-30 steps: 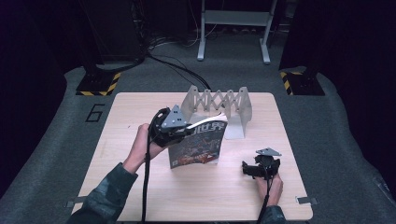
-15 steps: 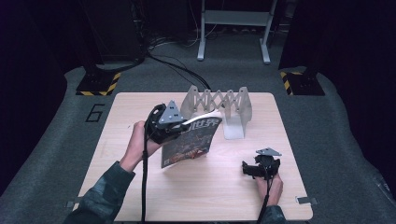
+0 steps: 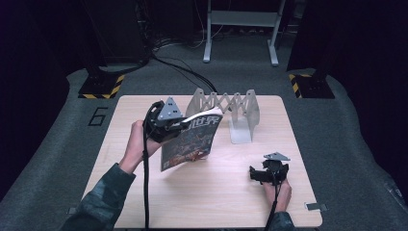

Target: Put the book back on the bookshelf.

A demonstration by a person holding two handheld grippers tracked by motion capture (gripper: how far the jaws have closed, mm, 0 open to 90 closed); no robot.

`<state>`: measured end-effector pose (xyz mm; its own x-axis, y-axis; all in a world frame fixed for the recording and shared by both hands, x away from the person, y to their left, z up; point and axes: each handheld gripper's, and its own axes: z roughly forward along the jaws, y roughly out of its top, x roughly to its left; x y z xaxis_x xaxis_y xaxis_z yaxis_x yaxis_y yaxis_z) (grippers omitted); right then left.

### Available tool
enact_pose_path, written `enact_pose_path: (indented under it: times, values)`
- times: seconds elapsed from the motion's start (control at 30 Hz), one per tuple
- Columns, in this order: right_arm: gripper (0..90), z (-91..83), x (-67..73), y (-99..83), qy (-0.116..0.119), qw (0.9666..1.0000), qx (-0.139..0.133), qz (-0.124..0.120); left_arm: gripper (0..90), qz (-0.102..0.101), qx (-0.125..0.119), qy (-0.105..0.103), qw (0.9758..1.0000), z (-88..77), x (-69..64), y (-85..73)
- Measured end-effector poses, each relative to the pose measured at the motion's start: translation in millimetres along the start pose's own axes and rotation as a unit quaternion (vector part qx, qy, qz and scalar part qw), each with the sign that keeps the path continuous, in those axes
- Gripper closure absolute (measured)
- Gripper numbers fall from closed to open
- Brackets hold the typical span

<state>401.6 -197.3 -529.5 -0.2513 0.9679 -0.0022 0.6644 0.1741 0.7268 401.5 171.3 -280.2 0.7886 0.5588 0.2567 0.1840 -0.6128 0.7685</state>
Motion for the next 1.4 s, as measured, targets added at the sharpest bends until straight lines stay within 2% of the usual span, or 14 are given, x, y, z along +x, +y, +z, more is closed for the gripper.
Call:
enact_pose_path:
  times: [0.3, 0.4, 0.43, 0.47, 0.5, 0.53, 0.57, 0.6, 0.63, 0.83, 1.03, 1.4]
  values:
    - [3.1, -0.1, 0.0, 0.1, 0.000, 1.0000, 0.000, 0.001, 82.1, -0.024, -0.002, 0.024, 0.9994, -3.5, 12.5, 0.0]
    - [3.3, 0.0, 0.1, 0.0, -0.001, 1.0000, -0.001, 0.001, 82.0, -0.025, 0.002, 0.030, 0.9992, -3.1, 16.1, 0.3]
    - [3.3, -0.1, -0.1, 0.1, 0.000, 1.0000, 0.000, 0.001, 82.0, -0.032, -0.001, 0.032, 0.9990, -2.3, 16.6, 0.2]
    - [3.4, -0.1, -0.1, 0.1, 0.000, 1.0000, 0.000, 0.001, 82.1, -0.027, 0.003, 0.035, 0.9990, -2.6, 18.6, 0.7]
    - [3.4, -0.1, 0.0, 0.1, 0.000, 1.0000, -0.001, 0.001, 82.1, -0.036, 0.001, 0.036, 0.9987, -2.1, 19.1, 0.8]
    - [3.5, -0.2, -0.1, 0.0, 0.000, 1.0000, 0.000, 0.001, 82.1, -0.032, 0.003, 0.037, 0.9988, -2.3, 20.6, 1.2]
    - [3.5, -0.2, 0.0, 0.0, 0.000, 1.0000, -0.001, 0.001, 82.1, -0.034, 0.002, 0.045, 0.9984, -2.0, 21.9, 1.5]
    - [3.5, -0.2, -0.1, 0.0, 0.000, 1.0000, -0.001, 0.001, 82.1, -0.041, -0.002, 0.047, 0.9981, -1.3, 21.9, 1.5]
    - [3.6, -0.2, 0.0, 0.0, 0.000, 1.0000, -0.001, 0.001, 82.1, -0.041, 0.003, 0.046, 0.9981, -2.2, 24.0, 2.3]
    - [4.1, -0.3, 0.7, 0.0, 0.000, 1.0000, -0.002, 0.006, 82.1, -0.057, -0.006, 0.064, 0.9963, 1.0, 31.8, 3.5]
    - [4.1, -0.5, 1.0, 0.0, -0.002, 1.0000, -0.001, 0.009, 82.1, -0.069, -0.003, 0.069, 0.9952, 5.2, 38.3, 6.0]
    - [4.5, -0.7, 0.4, -0.1, -0.002, 0.9999, -0.002, 0.011, 82.1, -0.090, -0.020, 0.082, 0.9924, 20.9, 49.4, 14.8]
